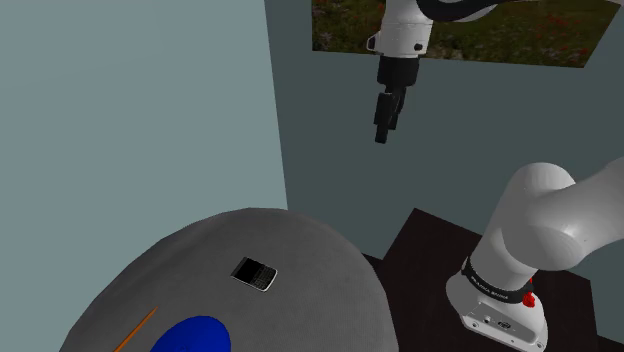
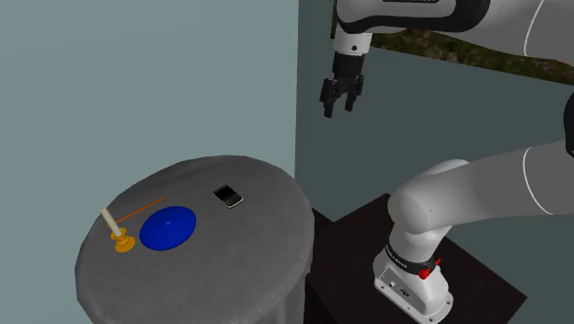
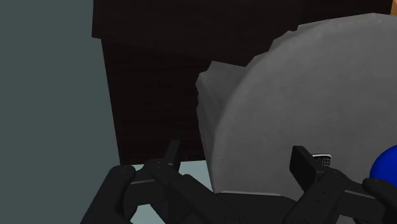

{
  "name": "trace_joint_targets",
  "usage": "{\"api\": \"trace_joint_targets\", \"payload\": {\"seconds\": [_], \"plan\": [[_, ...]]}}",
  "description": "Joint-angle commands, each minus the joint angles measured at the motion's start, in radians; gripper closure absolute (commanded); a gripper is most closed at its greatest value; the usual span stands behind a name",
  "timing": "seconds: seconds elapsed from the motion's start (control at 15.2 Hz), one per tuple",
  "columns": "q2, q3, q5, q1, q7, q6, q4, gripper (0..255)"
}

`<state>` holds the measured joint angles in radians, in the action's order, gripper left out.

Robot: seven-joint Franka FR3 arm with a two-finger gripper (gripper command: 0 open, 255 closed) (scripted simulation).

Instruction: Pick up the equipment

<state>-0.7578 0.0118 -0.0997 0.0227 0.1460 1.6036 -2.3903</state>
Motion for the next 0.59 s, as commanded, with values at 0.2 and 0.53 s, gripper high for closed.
{"api": "trace_joint_targets", "payload": {"seconds": [0.2,0.53], "plan": [[0.055,-0.046,-0.027,0.024,-0.028,0.081,-0.023,0],[0.171,-0.122,-0.064,0.062,-0.073,0.217,-0.036,0]]}}
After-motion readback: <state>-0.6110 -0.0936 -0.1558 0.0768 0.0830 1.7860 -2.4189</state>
